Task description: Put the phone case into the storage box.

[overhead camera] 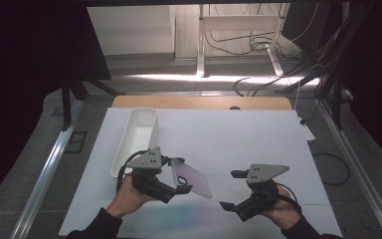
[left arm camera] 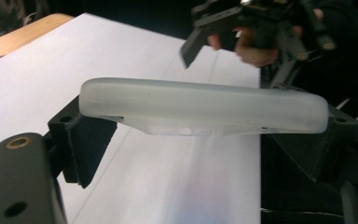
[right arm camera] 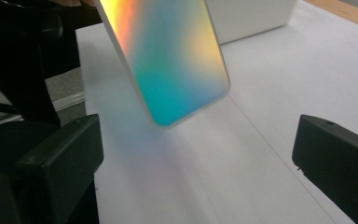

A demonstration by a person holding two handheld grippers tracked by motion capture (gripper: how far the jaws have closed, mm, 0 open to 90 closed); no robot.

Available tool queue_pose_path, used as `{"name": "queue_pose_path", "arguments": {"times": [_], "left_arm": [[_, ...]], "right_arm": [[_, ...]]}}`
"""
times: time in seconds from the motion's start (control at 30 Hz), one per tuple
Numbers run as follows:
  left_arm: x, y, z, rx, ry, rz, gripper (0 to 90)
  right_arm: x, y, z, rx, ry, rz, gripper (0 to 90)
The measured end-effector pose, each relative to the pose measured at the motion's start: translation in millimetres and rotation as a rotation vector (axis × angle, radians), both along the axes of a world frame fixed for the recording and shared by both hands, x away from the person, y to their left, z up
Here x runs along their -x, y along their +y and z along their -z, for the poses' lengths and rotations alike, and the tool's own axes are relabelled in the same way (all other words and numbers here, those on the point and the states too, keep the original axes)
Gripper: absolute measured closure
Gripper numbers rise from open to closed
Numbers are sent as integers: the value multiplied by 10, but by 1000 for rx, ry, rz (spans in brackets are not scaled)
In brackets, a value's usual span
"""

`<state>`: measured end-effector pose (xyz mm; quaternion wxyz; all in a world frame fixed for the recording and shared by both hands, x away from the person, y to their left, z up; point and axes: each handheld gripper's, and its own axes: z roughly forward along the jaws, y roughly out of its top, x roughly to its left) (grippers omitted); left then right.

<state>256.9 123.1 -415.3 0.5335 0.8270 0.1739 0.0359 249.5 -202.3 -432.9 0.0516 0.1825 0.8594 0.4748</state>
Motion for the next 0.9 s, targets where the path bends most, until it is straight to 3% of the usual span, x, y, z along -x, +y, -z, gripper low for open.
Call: {"name": "queue_pose_path", "arguments": {"times": [0.17, 0.4, 0.67, 0.9], "left_arm": [[-58, 32, 33, -57, 9, -63, 174], [-134, 57, 45, -103, 19, -119, 174], [-210, 81, 30, -155, 38, -185, 174], [-274, 131, 11, -174, 60, -229, 174]], "right_arm": [[14, -60, 24, 22, -5, 43, 13], [16, -181, 66, 29, -9, 136, 7], [68, -262, 83, 67, -11, 166, 0], [98, -349, 113, 98, -7, 215, 0]]}}
